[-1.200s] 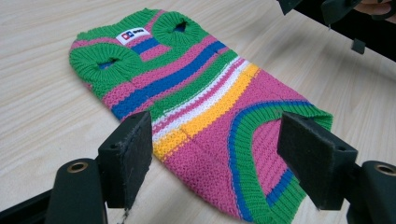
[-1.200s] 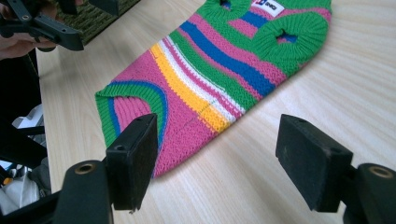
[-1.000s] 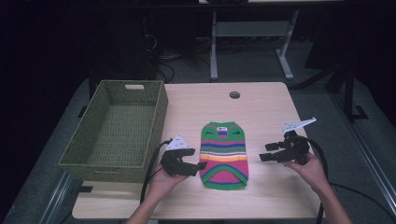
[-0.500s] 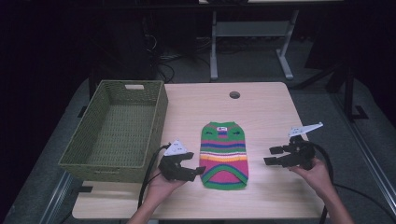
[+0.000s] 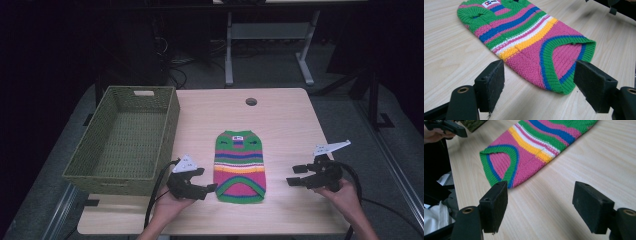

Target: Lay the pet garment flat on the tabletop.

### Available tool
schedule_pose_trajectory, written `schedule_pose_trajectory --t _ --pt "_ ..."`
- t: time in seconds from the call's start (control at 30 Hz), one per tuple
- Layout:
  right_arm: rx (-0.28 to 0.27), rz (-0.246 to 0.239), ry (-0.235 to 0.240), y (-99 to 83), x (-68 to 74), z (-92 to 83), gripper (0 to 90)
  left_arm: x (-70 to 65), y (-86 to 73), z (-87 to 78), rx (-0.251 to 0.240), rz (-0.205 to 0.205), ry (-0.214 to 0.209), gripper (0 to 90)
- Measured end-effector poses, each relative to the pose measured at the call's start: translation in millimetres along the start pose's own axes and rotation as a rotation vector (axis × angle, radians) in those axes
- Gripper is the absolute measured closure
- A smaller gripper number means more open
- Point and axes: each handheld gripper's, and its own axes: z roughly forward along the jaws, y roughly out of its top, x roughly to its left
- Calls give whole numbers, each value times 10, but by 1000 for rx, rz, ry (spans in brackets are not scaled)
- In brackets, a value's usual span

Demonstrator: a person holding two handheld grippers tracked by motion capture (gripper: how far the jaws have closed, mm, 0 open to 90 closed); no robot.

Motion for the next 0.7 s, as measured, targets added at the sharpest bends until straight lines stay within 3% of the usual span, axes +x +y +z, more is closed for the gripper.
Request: schedule_pose_trajectory --t 0.7 --pt "-16 18 4 -262 71 -43 276 -62 -152 -98 4 3 8 236"
